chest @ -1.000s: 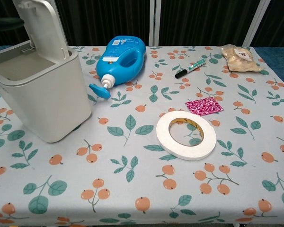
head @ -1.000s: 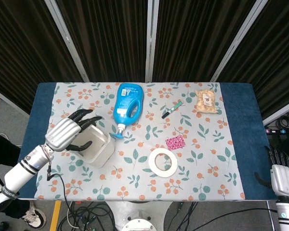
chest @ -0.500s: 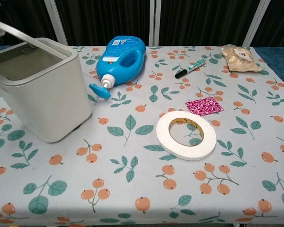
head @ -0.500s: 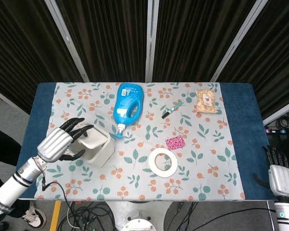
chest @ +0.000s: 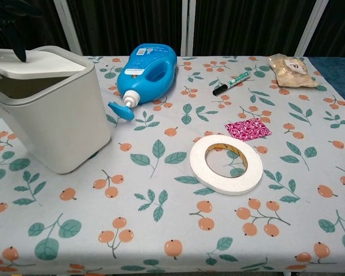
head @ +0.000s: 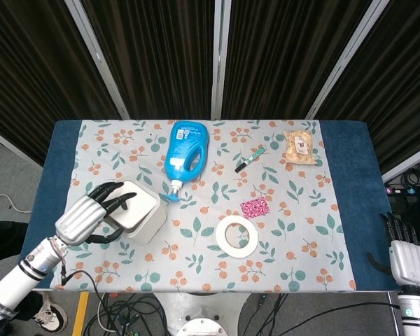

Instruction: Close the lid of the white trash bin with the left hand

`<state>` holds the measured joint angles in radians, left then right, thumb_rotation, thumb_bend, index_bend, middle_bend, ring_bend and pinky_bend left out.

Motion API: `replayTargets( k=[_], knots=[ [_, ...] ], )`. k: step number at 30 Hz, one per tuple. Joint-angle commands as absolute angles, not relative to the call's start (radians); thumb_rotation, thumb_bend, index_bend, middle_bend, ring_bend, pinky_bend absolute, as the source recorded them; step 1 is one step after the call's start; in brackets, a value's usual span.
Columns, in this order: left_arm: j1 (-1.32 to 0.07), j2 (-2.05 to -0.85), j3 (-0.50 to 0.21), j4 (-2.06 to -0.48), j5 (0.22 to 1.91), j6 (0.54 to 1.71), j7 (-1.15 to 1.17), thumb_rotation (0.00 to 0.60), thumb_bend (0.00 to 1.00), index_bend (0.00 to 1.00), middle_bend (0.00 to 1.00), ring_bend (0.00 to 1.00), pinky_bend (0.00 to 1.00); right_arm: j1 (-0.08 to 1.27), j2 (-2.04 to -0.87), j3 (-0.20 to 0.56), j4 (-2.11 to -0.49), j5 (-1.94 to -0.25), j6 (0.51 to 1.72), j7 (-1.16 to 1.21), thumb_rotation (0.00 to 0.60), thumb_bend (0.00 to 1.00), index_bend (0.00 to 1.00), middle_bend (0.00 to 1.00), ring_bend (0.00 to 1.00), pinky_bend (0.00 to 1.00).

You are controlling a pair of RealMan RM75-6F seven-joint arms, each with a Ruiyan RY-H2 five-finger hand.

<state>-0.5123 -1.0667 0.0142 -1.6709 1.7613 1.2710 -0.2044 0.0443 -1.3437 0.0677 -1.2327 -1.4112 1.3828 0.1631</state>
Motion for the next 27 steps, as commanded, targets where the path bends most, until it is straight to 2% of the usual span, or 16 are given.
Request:
replayTargets(
  k=[1, 27],
  knots=[
    [-0.509, -1.066, 0.02, -1.669, 1.763, 1.273, -0.207, 0.452, 0.38, 0.1, 0.38, 0.04, 0.12, 0.045, -1.346, 0.067, -1.23, -1.409, 1.379, 0.163, 0.6, 0.18, 0.0, 0.0, 0.0, 0.0],
    [-0.473, -1.154, 0.061, -1.6, 1.755, 1.27, -0.182, 0.453, 0.38, 0.1, 0.37, 0.04, 0.12, 0.048, -1.36, 0.064, -1.213, -1.413, 1.371, 0.175, 0.6, 0.18, 0.0, 0.0, 0.0, 0.0]
  ],
)
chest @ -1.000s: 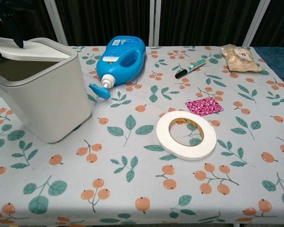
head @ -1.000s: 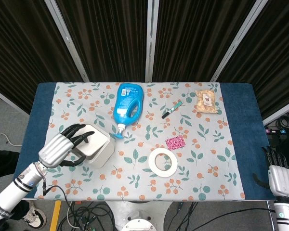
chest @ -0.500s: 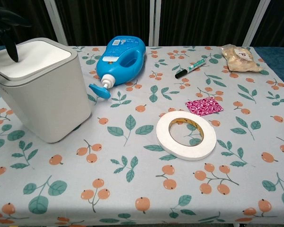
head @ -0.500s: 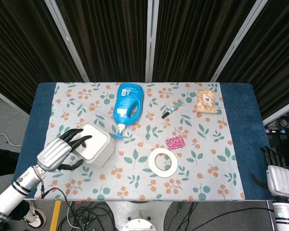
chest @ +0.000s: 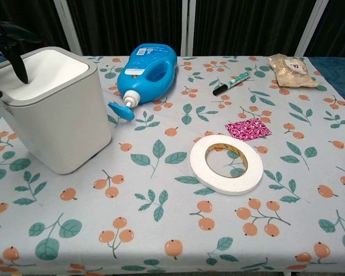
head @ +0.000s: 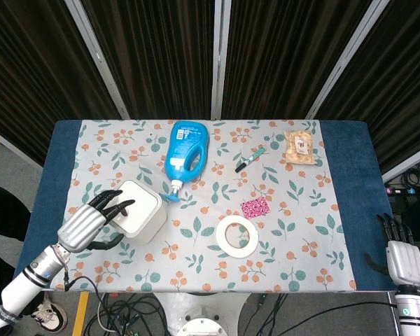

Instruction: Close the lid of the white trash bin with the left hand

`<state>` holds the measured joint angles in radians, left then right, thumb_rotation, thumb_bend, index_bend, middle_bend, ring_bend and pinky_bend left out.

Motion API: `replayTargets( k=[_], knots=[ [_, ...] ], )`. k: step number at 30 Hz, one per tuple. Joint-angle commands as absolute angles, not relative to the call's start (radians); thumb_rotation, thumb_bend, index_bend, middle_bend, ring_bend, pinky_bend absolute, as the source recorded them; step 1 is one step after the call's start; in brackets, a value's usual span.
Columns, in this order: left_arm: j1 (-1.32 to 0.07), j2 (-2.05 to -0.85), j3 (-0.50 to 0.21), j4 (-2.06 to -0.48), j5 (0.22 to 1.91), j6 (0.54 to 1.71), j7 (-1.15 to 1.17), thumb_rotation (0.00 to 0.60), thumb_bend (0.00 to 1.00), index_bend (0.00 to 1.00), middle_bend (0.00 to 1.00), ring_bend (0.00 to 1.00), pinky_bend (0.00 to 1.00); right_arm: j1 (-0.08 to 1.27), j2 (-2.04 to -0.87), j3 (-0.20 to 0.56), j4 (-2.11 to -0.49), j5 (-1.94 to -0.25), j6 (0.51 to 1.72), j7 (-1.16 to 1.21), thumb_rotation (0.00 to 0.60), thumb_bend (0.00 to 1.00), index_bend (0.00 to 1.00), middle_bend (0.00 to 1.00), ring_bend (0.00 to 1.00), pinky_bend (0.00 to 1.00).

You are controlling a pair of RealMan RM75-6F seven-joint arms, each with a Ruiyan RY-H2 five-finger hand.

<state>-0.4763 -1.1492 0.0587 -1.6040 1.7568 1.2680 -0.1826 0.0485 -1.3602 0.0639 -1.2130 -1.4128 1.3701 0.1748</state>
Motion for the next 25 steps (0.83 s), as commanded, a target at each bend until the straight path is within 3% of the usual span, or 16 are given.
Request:
replayTargets(
  k=[1, 10, 13, 16, 21, 25],
  knots=[
    [-0.472, -1.155, 0.061, -1.597, 1.755, 1.272, -0.182, 0.453, 0.38, 0.1, 0.37, 0.04, 0.12, 0.048, -1.36, 0.064, -1.213, -1.413, 1.371, 0.176, 0.6, 0.18, 0.0, 0.0, 0.0, 0.0],
    [-0.424, -1.114, 0.005, -1.615, 1.735, 1.419, -0.177, 0.454, 0.38, 0.1, 0.33, 0.04, 0.12, 0.046, -1.358, 0.068, -1.214, -1.414, 1.382, 0.182, 0.6, 0.18, 0.0, 0.0, 0.0, 0.0],
    [-0.379, -1.11, -0.008, -1.611, 1.702, 1.483, -0.162, 0.548, 0.38, 0.11, 0.29, 0.04, 0.12, 0.044, -1.357, 0.069, -1.213, -1.415, 1.387, 0.185, 0.6, 0.18, 0.0, 0.0, 0.0, 0.0],
    [-0.321, -1.117, 0.006, -1.594, 1.637, 1.498, -0.119, 0.592, 0.38, 0.11, 0.26, 0.04, 0.12, 0.04, -1.352, 0.07, -1.215, -1.417, 1.396, 0.19, 0.6, 0.18, 0.0, 0.0, 0.0, 0.0],
    [-0.201, -1.171, 0.042, -1.52, 1.481, 1.498, -0.051, 0.597, 0.37, 0.1, 0.14, 0.01, 0.11, 0.033, -1.346, 0.075, -1.223, -1.437, 1.436, 0.206, 0.6, 0.18, 0.0, 0.0, 0.0, 0.0],
    [-0.134, -1.224, 0.066, -1.429, 1.449, 1.518, -0.055, 0.594, 0.37, 0.1, 0.1, 0.0, 0.1, 0.028, -1.348, 0.075, -1.223, -1.448, 1.46, 0.208, 0.6, 0.18, 0.0, 0.0, 0.0, 0.0]
  ],
)
